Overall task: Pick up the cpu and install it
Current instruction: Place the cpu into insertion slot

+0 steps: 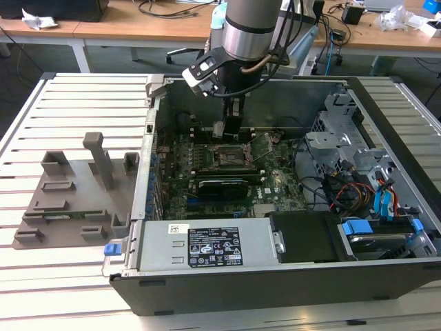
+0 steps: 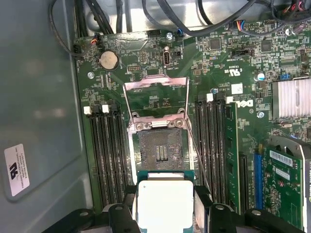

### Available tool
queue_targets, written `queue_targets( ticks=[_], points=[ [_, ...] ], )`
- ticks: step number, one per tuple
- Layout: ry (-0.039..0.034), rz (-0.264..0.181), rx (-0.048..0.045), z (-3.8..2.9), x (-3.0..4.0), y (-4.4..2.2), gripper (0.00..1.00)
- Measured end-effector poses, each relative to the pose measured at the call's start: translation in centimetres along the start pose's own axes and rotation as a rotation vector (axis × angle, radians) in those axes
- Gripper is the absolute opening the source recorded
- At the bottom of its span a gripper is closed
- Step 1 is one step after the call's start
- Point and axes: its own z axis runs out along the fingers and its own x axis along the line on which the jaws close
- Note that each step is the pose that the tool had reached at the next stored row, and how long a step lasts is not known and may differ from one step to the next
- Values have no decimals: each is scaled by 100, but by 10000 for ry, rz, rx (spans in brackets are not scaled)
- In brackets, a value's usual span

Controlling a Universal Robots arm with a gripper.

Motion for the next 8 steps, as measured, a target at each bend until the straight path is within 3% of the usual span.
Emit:
queue_targets(
  ticks=[8],
  points=[
    [30, -78, 4, 7, 0, 1, 55]
  ],
)
